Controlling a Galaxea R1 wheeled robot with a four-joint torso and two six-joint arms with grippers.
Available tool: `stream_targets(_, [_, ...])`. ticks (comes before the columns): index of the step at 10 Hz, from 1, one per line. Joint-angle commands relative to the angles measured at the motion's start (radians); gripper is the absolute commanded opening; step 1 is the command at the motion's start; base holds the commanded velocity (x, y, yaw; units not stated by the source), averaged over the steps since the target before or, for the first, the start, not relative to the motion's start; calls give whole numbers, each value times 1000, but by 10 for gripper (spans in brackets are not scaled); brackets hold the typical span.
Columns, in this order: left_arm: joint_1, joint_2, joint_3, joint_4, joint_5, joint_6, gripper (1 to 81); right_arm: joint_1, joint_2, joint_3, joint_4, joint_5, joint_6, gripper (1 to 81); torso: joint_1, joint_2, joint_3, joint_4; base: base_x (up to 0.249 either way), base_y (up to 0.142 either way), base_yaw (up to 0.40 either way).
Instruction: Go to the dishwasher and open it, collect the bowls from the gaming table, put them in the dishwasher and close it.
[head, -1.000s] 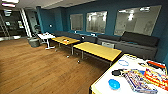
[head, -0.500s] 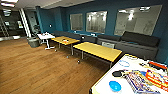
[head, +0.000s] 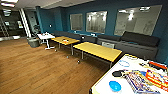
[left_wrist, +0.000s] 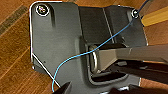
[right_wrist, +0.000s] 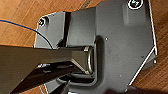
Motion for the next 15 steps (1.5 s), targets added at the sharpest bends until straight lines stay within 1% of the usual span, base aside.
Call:
stream_targets(1, [-33,-4,4,8,51,5,811,40,0,2,-13,-55,-3,811,0,0,0,0,0,0,0])
stream_targets(3, [-33,-4,4,8,48,7,811,38,0,2,-13,-55,-3,811,0,0,0,0,0,0,-148])
stream_targets(15, [-33,-11,4,13,54,7,811,36,7,0,-10,-55,-3,811,0,0,0,0,0,0,-398])
